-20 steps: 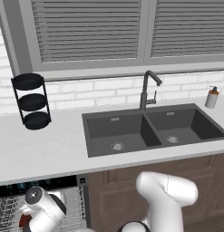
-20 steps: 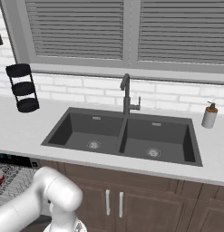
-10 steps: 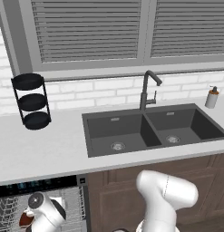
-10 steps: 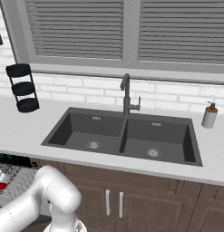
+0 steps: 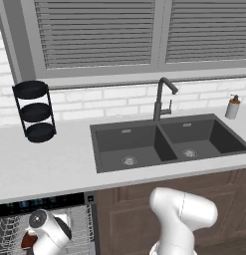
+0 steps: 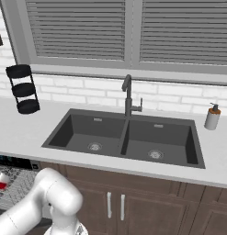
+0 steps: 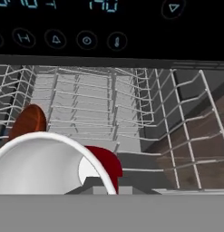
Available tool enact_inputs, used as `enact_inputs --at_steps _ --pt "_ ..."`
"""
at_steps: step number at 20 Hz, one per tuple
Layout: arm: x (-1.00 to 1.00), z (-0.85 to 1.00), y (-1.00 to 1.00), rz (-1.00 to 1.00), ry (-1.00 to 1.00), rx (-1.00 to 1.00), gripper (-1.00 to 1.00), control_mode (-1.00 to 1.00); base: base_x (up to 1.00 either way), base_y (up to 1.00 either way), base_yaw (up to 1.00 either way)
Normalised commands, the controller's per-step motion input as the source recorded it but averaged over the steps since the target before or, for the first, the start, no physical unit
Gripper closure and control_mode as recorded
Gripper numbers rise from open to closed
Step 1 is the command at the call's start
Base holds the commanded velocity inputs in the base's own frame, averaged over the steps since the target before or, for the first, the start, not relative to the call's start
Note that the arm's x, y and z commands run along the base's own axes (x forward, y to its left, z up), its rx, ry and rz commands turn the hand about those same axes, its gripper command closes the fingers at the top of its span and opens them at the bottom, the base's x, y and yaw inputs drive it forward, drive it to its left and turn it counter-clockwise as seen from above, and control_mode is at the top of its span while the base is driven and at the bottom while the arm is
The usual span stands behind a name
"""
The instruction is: Pick up the cup and bowl from the counter, place them in the dishwasher, and close the dishwasher door.
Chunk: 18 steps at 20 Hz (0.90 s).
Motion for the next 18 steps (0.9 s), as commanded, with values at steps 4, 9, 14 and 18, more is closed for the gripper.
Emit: enact_inputs --at_steps 4,9,14,18 --pt "0.00 0.31 0.00 0.00 -0.09 0.00 1.00 -1.00 0.00 0.00 0.00" --pt "0.31 -0.16 0.00 0.00 -0.04 0.00 1.00 -1.00 0.00 0.00 0.00" --pt "0.31 -0.64 0.00 0.00 0.00 0.00 1.00 -1.00 0.00 0.00 0.00" --pt "0.00 -0.58 0.00 0.00 0.02 0.00 1.00 -1.00 0.00 0.00 0.00"
